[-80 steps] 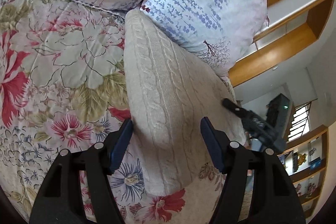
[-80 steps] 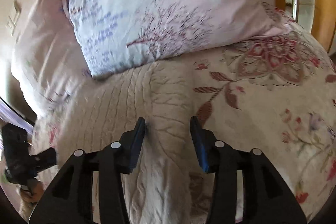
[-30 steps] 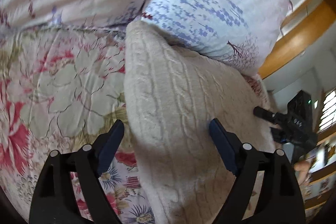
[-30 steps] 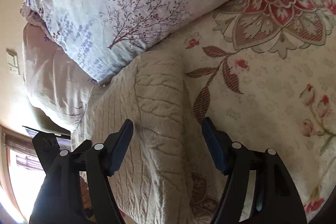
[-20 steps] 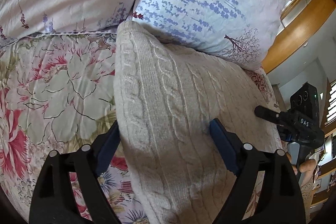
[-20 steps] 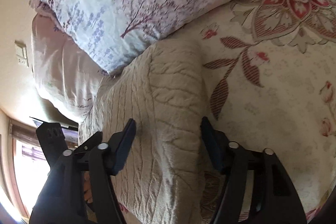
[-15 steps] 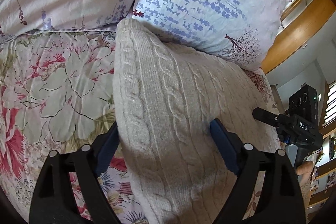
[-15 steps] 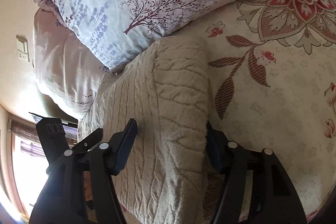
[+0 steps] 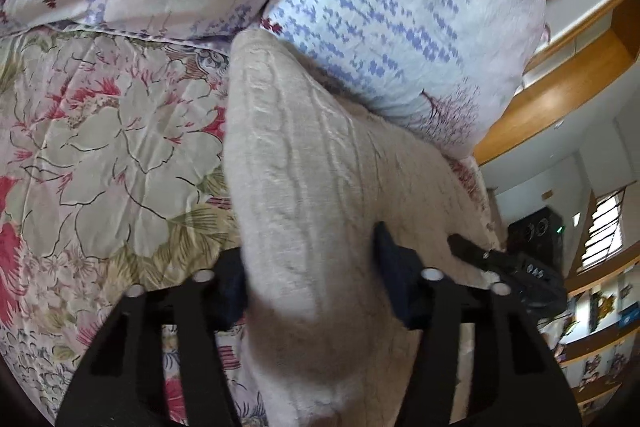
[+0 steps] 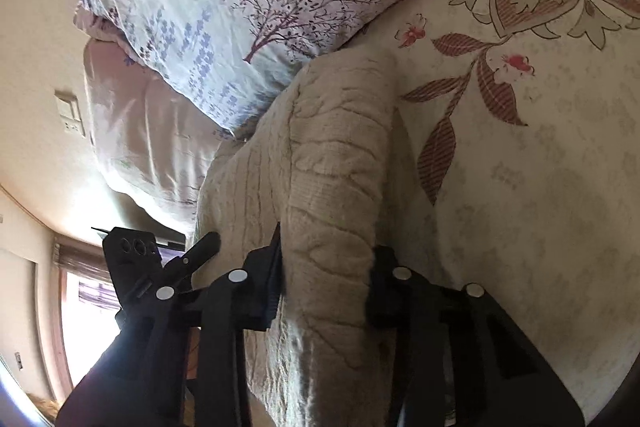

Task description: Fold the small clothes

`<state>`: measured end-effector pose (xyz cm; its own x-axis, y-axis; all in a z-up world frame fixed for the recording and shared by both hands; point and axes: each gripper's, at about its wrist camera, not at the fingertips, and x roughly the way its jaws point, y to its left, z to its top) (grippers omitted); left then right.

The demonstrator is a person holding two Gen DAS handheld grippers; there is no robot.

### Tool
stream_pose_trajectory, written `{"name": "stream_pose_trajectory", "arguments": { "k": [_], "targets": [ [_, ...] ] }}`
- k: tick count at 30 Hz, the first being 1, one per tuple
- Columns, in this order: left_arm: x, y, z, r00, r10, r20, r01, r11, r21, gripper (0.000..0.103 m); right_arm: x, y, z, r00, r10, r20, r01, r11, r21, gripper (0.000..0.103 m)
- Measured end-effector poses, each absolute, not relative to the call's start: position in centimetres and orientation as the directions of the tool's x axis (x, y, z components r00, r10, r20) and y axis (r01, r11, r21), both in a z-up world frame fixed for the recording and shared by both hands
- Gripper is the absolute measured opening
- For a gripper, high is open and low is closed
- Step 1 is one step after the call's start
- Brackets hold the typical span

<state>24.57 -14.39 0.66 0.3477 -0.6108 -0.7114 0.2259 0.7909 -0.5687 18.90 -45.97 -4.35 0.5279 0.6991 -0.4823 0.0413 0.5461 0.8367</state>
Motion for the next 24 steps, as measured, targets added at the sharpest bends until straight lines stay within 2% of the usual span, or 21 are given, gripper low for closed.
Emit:
{"name": "stream_pose_trajectory", "arguments": {
  "k": [3,5,13,17,19,21,24],
  "targets": [
    [24.6,-13.2,1.1,0.335,-0.651,-0.681,0.214,0.756,-0.618,0.038,18.3,-45.8,-3.6,0.553,0.705,-0.444,0.023,0.519,0.854,0.030],
    [24.5,-12.4,1.6,0.323,-0.669,-0.670,0.217,0.741,-0.635,0.037,17.9,-45.1,-2.6,0.564,0.708,-0.424,-0.006,0.517,0.856,0.030],
    [23.4,-4.9,5.5,0.400,-0.615,-0.679,0.231,0.785,-0.575,0.037,18.3,-36.9,0.2,0.536,0.722,-0.438,-0.158,0.595,0.788,0.028],
    [23.9,-1.0,4.3,0.420,-0.559,-0.715,0.193,0.825,-0.531,0.039,19.1,-32.6,-0.8,0.519,0.706,-0.482,-0.168,0.637,0.752,0.028],
    [24.4,0.5,1.7,0.386,-0.533,-0.753,0.122,0.839,-0.531,0.044,19.5,-31.3,-2.2,0.503,0.666,-0.550,-0.121,0.685,0.719,0.029],
    [24.4,1.7,0.2,0.392,-0.582,-0.712,0.098,0.796,-0.597,0.049,19.5,-31.7,-2.8,0.498,0.678,-0.540,-0.100,0.664,0.741,0.033],
    [23.7,1.9,0.7,0.413,-0.569,-0.711,0.106,0.806,-0.583,0.050,19.4,-32.5,-2.6,0.489,0.683,-0.542,-0.085,0.656,0.750,0.036]
  ]
}}
